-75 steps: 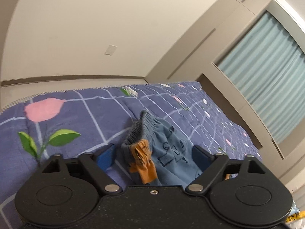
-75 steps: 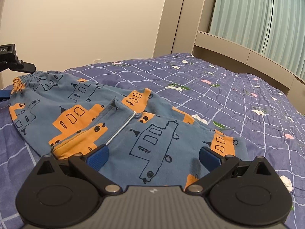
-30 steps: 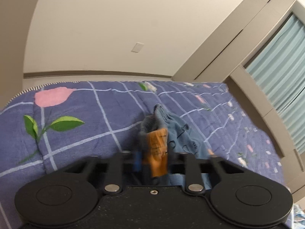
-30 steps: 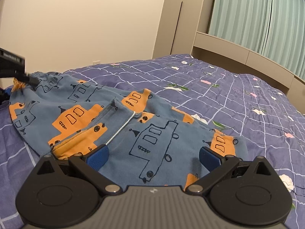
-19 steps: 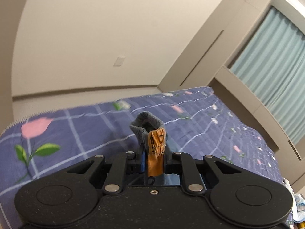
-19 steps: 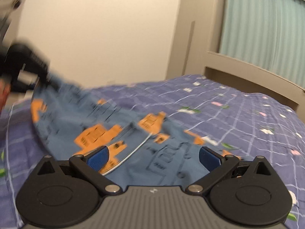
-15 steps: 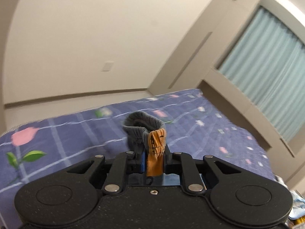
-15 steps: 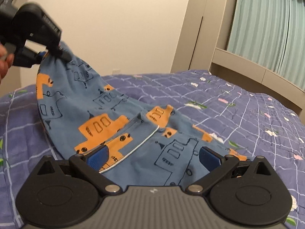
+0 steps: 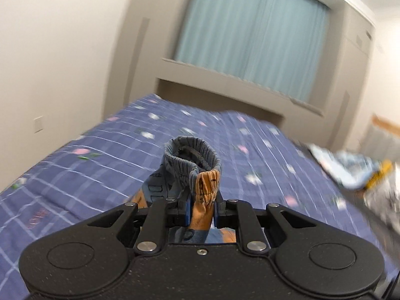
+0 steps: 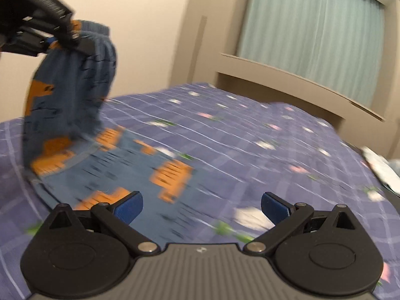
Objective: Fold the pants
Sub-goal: 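Lift the cuff with the left gripper and fold it over the waistband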
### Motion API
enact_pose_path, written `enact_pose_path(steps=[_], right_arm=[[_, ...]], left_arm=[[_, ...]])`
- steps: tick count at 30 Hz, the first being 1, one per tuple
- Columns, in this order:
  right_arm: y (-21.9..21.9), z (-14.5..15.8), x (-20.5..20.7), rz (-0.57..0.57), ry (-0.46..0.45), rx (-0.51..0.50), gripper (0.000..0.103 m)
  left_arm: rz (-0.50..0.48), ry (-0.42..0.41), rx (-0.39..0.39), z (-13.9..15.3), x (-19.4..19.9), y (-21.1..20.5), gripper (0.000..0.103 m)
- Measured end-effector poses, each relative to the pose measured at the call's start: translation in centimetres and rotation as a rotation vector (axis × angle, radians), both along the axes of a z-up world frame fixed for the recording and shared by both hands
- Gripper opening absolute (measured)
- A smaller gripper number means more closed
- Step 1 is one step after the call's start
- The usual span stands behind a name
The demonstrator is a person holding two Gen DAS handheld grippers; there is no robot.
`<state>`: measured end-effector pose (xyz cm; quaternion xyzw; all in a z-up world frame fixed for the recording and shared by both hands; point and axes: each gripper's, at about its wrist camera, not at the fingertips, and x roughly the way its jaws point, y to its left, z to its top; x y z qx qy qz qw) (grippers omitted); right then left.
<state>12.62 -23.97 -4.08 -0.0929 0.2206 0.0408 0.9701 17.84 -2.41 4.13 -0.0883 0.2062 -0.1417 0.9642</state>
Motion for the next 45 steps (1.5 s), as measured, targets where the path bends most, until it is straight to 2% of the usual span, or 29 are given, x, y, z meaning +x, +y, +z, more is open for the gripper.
enact_pose_path(steps=[2, 5, 10, 15, 20, 23, 26, 30, 32, 34, 36, 40, 45], right_arm=[[-1.8, -0.3, -0.5, -0.053, 0.017, 0.027, 0.103], [-3.3, -0.7, -0.9, -0.074, 0.032, 0.065, 0.103], [-3.6, -1.1, -1.2, -0.091, 0.037, 0.056, 0.103], [-3.9, -2.2, -0.5, -0.132, 0.087, 0.065, 0.103], [-3.7, -2.4, -0.5, -0.134, 0.094, 0.051, 0.103], [-3.8, -2.5, -0.4, -0.136, 0.098, 0.055, 0.103], [-4.0, -2.5, -0.2, -0.137, 0.108, 0.068, 0.103], [-4.4, -2.8, 0.0, -0.139, 0.119, 0.093, 0.103], [-4.5, -2.9, 0.0, -0.140, 0.124, 0.100, 0.103], [-4.5, -3.0, 0.1, -0.139, 0.127, 0.106, 0.103], [-4.6, -3.1, 0.1, -0.139, 0.131, 0.112, 0.103], [-5.0, -3.1, 0.1, -0.131, 0.134, 0.142, 0.103], [-5.7, -2.0, 0.3, -0.050, 0.116, 0.255, 0.103]], left_arm=[[-0.064, 0.029, 0.060, -1.3, 0.1, -2.6, 0.017], [-0.134, 0.084, 0.128, -3.9, -0.1, -5.5, 0.017], [-0.167, 0.142, 0.221, -7.2, 0.2, -7.5, 0.017], [-0.169, 0.155, 0.245, -7.6, 0.0, -8.0, 0.018], [-0.170, 0.164, 0.249, -7.4, 0.0, -8.1, 0.020], [-0.175, 0.172, 0.236, -7.3, 0.2, -8.2, 0.027], [-0.190, 0.179, 0.215, -7.3, 0.1, -8.2, 0.040], [-0.192, 0.185, 0.172, -6.8, -0.3, -7.8, 0.066], [-0.192, 0.176, 0.160, -6.3, -0.7, -7.7, 0.072], [-0.195, 0.164, 0.155, -5.7, -1.2, -7.4, 0.083], [-0.181, 0.141, 0.162, -5.4, -2.0, -7.0, 0.098], [-0.156, 0.099, 0.241, -5.8, -3.5, -6.0, 0.102], [-0.161, 0.084, 0.410, -7.5, -4.8, -5.4, 0.102]])
